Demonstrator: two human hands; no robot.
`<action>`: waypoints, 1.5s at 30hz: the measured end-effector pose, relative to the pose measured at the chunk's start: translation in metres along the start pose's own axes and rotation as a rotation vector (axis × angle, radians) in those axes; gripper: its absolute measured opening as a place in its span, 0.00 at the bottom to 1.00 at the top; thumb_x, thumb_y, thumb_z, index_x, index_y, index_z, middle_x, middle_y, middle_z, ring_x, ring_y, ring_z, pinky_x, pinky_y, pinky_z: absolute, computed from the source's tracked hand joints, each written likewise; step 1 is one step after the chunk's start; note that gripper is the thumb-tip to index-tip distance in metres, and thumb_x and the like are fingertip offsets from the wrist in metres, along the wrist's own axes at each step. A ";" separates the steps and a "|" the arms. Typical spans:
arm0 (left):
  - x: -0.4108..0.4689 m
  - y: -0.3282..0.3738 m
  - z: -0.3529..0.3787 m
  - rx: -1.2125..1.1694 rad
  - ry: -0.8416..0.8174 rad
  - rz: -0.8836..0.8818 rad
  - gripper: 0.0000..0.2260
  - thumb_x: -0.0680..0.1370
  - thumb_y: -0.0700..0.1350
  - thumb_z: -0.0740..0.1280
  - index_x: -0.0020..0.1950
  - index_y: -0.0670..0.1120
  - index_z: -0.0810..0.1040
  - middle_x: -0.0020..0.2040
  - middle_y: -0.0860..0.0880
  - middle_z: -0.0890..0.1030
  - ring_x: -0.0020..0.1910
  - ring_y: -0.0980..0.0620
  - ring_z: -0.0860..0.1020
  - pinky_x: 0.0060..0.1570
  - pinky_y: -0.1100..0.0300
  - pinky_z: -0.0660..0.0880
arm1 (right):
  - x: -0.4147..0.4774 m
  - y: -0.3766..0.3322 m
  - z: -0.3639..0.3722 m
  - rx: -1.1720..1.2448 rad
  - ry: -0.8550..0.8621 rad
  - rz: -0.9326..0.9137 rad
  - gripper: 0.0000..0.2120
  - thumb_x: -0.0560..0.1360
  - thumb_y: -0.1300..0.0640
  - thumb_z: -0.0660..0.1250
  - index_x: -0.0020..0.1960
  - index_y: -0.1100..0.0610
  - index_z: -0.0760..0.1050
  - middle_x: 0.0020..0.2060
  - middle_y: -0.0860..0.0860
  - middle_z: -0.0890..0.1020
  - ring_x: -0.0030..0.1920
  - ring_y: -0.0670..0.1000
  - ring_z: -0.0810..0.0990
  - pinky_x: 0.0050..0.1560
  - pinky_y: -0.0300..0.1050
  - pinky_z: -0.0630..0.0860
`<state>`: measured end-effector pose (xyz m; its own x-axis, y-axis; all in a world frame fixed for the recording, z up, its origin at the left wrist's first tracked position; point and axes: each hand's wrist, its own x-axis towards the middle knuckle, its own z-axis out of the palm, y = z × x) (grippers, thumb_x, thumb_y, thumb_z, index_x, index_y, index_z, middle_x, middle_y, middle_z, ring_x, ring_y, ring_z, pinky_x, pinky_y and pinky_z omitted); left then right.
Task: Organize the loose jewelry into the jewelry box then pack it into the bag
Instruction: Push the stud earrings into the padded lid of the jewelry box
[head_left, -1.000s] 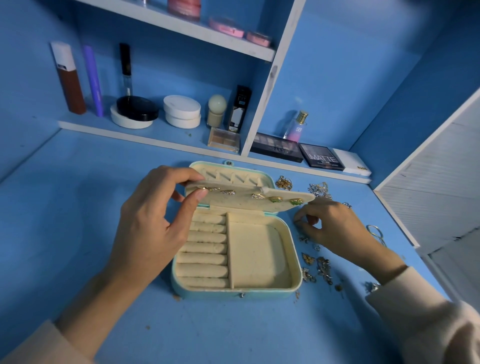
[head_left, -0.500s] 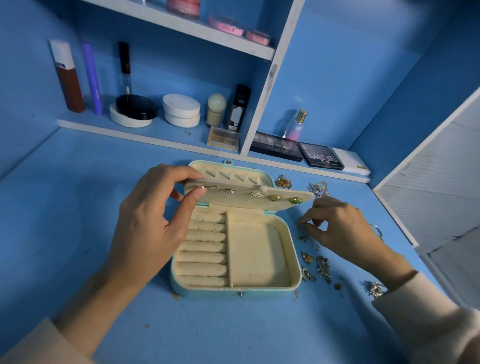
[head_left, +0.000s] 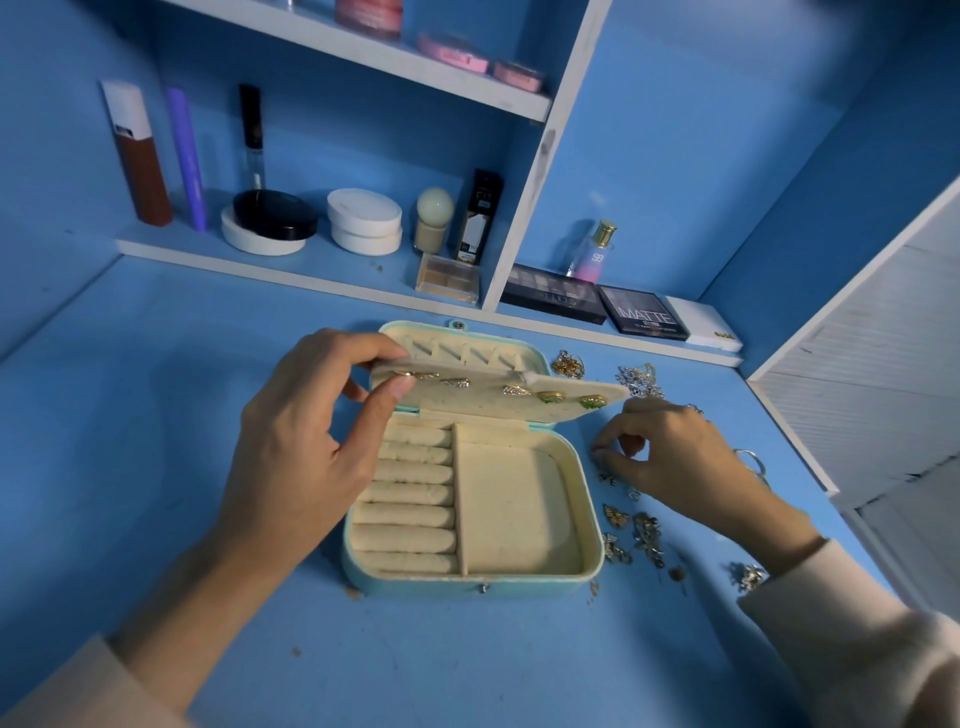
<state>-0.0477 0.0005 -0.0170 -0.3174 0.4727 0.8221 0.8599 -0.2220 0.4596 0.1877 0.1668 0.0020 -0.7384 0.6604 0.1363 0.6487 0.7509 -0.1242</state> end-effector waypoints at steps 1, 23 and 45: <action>0.000 0.000 0.000 -0.001 0.000 -0.001 0.09 0.77 0.43 0.64 0.48 0.37 0.76 0.46 0.52 0.76 0.39 0.56 0.73 0.47 0.78 0.67 | 0.000 0.000 0.001 -0.005 -0.008 0.004 0.02 0.72 0.55 0.70 0.43 0.51 0.82 0.35 0.46 0.76 0.38 0.47 0.72 0.38 0.50 0.75; -0.007 -0.002 -0.002 -0.120 -0.008 0.039 0.04 0.76 0.42 0.66 0.49 0.47 0.71 0.45 0.55 0.75 0.41 0.56 0.74 0.44 0.64 0.72 | 0.077 -0.120 -0.066 0.820 -0.512 -0.252 0.03 0.74 0.66 0.67 0.45 0.62 0.79 0.37 0.53 0.82 0.36 0.44 0.78 0.40 0.36 0.75; -0.007 -0.001 -0.003 -0.121 -0.033 0.052 0.05 0.77 0.41 0.65 0.50 0.47 0.70 0.46 0.54 0.74 0.43 0.57 0.73 0.43 0.63 0.73 | 0.085 -0.122 -0.064 0.758 -0.583 -0.316 0.03 0.71 0.64 0.69 0.43 0.60 0.81 0.34 0.49 0.82 0.34 0.44 0.77 0.38 0.33 0.72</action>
<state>-0.0477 -0.0051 -0.0224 -0.2588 0.4854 0.8351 0.8195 -0.3473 0.4558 0.0575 0.1322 0.0914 -0.9629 0.1743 -0.2059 0.2689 0.5569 -0.7858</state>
